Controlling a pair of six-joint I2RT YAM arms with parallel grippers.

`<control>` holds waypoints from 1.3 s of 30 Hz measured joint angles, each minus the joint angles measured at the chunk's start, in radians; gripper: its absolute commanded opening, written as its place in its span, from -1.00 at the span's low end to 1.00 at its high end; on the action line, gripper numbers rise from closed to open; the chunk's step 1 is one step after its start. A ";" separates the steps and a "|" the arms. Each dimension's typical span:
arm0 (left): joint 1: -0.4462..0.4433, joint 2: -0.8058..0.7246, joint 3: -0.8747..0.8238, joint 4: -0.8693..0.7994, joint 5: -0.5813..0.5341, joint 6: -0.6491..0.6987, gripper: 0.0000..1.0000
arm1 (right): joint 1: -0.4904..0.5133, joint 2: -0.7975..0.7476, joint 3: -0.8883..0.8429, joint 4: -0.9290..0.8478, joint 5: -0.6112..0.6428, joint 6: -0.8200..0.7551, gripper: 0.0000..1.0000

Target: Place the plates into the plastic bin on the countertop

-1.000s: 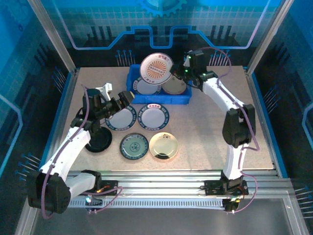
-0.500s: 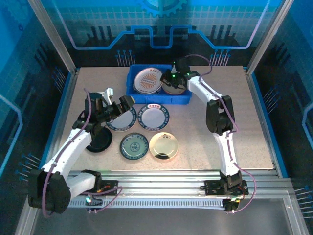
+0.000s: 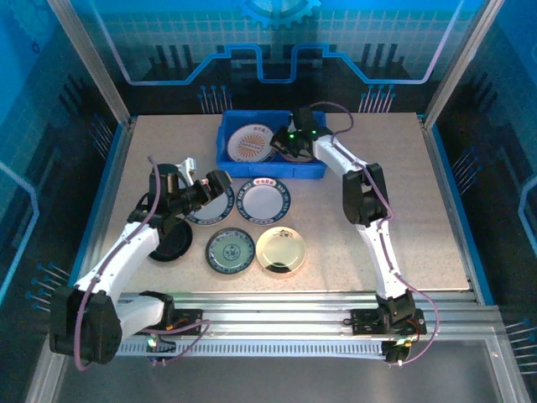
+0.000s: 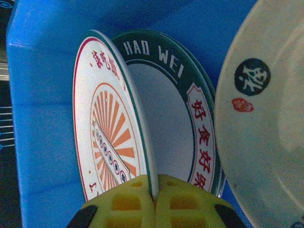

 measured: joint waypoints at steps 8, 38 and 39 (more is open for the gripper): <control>0.000 0.003 -0.011 -0.001 0.000 0.000 0.98 | 0.001 0.071 0.154 -0.105 0.008 -0.012 -0.75; 0.000 0.043 -0.018 0.037 0.000 -0.018 0.98 | 0.031 -0.071 0.021 -0.231 0.114 -0.141 -0.10; 0.000 0.045 -0.018 0.037 0.000 -0.018 0.99 | 0.031 -0.090 0.002 -0.229 0.116 -0.145 -0.10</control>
